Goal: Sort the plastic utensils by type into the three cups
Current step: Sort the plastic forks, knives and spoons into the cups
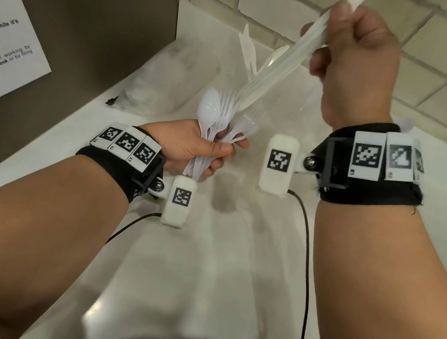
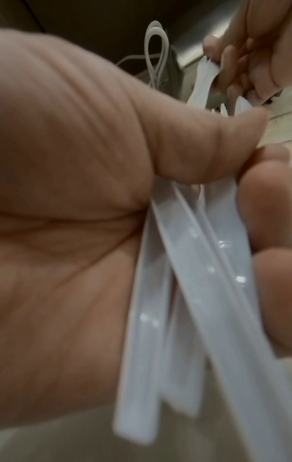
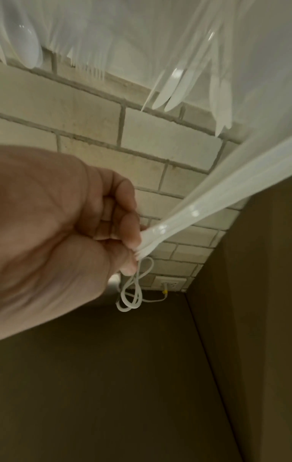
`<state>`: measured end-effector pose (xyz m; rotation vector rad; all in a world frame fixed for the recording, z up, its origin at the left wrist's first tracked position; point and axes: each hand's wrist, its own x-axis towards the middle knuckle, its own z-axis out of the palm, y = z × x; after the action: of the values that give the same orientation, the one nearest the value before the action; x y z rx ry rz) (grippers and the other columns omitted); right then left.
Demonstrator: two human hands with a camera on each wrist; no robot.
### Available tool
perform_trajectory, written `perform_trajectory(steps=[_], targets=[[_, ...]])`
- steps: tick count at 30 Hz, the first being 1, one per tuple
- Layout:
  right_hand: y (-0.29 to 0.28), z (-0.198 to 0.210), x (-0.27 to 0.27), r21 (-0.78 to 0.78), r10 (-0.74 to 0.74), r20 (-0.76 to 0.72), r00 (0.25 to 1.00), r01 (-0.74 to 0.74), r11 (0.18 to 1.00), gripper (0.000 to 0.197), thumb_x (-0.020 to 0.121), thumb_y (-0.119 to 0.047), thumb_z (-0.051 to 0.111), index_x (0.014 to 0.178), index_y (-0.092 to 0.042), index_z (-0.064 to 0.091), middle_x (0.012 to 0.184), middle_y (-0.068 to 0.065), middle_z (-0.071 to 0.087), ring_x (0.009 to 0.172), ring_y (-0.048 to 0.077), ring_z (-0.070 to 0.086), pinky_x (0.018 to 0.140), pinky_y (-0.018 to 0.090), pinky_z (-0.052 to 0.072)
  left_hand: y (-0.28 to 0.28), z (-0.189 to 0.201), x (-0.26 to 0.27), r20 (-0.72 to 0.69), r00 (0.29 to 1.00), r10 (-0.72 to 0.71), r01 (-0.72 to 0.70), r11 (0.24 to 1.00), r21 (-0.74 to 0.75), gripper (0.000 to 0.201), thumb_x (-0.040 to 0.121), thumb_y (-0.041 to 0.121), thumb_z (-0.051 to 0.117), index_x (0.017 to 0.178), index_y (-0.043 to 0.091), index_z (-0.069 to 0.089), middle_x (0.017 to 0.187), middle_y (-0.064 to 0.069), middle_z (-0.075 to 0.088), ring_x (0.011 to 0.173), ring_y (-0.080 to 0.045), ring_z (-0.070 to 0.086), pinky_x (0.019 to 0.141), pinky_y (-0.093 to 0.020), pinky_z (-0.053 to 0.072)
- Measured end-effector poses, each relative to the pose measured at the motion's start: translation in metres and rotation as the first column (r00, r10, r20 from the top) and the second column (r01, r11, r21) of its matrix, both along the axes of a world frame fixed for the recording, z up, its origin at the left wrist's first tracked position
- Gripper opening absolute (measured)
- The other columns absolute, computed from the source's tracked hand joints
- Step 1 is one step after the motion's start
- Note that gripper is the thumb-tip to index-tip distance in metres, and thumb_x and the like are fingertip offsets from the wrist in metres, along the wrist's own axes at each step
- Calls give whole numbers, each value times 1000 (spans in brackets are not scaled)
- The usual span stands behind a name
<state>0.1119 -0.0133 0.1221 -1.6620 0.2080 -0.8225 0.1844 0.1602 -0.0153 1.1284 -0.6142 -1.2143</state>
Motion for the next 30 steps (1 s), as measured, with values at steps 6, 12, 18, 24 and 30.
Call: perform_trajectory(steps=[6, 12, 18, 24, 30], targets=[[-28, 13, 15, 80, -150, 248, 957, 135, 988, 17, 96, -12, 49, 82, -7, 56, 76, 11, 68, 50, 18, 55, 56, 30, 45, 3, -8, 8, -73, 997, 4, -6, 1000, -23, 42, 73, 26, 80, 109, 15, 63, 74, -2, 51, 61, -13, 51, 56, -26, 46], [-36, -10, 55, -142, -249, 83, 965, 259, 955, 22, 94, -21, 56, 73, -22, 53, 61, -3, 60, 57, 13, 67, 59, 31, 54, 3, -8, 16, -83, 977, 195, -196, 981, 1, 21, 83, 20, 59, 104, 16, 62, 68, 0, 53, 58, -11, 49, 55, -24, 45], [-50, -47, 90, -238, -306, -138, 942, 268, 933, 18, 95, -27, 55, 77, -23, 53, 67, -1, 64, 51, 6, 66, 62, 35, 55, 5, -5, 25, -80, 963, 256, -260, 965, -37, 22, 83, 21, 57, 104, 14, 60, 69, -1, 51, 58, -11, 47, 55, -26, 44], [-60, -68, 103, -256, -246, -418, 874, 147, 955, 34, 96, -25, 52, 129, -18, 54, 109, 2, 69, 73, 9, 71, 80, 31, 57, 4, -5, 25, -80, 962, 260, -264, 964, -39, 21, 84, 20, 57, 104, 15, 60, 70, -1, 50, 59, -12, 47, 56, -26, 43], [-62, -61, 102, -263, -133, -561, 817, -24, 964, 62, 92, -3, 46, 149, -20, 28, 144, 6, 44, 117, 21, 60, 96, 34, 51, 1, -4, 19, -61, 963, 262, -264, 964, -38, 17, 86, 21, 60, 102, 17, 63, 71, -1, 52, 63, -13, 50, 59, -26, 45]])
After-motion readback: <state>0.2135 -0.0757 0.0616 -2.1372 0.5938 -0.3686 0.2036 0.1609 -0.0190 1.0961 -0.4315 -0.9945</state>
